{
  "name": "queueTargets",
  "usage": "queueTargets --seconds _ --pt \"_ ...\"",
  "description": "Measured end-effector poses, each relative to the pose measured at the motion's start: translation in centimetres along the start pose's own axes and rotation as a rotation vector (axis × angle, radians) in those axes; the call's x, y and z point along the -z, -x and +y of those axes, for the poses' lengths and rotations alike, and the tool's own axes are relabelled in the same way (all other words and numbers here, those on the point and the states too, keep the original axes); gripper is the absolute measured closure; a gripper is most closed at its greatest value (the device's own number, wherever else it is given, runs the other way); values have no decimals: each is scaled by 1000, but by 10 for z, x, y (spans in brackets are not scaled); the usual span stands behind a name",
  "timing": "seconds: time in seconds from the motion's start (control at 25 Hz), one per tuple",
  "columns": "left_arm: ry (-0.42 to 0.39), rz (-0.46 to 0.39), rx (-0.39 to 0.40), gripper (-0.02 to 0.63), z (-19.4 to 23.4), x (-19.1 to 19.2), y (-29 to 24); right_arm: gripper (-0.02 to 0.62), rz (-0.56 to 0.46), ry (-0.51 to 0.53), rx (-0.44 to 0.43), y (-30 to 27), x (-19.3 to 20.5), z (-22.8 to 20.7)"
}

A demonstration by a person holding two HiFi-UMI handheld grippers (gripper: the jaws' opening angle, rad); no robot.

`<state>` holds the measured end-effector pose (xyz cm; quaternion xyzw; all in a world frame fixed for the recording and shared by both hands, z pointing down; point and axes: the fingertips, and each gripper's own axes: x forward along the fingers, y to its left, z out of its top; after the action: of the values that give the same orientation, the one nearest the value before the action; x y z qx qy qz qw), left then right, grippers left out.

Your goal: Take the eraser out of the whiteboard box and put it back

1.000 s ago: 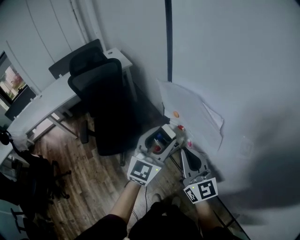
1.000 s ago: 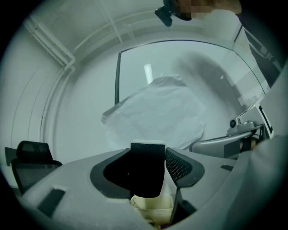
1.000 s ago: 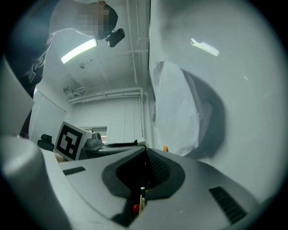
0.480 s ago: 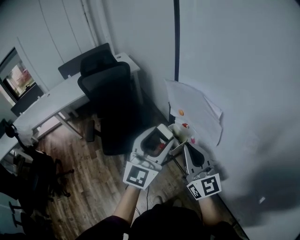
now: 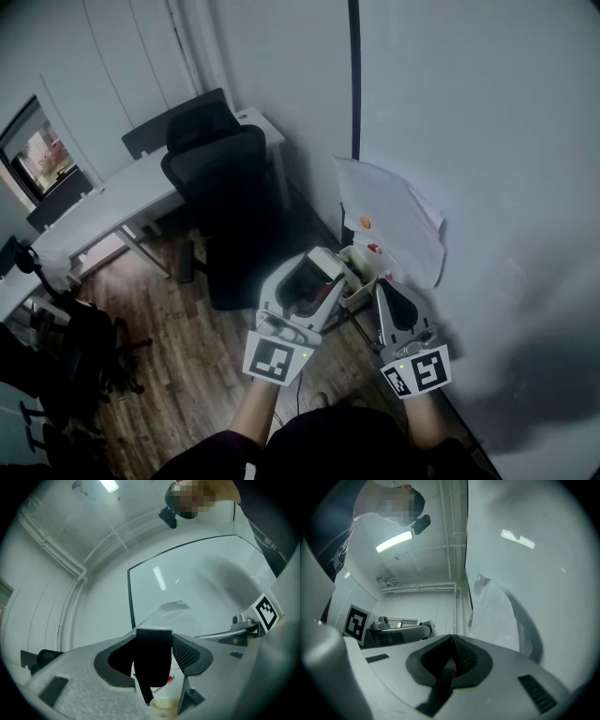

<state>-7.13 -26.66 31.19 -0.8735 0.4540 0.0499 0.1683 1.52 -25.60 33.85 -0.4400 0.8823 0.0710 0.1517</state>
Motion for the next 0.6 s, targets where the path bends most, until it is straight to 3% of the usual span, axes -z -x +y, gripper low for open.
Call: queueTargets --seconds 0.6 --pt "27 11 13 371 1 8 4 592 24 -4 5 3 8 2"
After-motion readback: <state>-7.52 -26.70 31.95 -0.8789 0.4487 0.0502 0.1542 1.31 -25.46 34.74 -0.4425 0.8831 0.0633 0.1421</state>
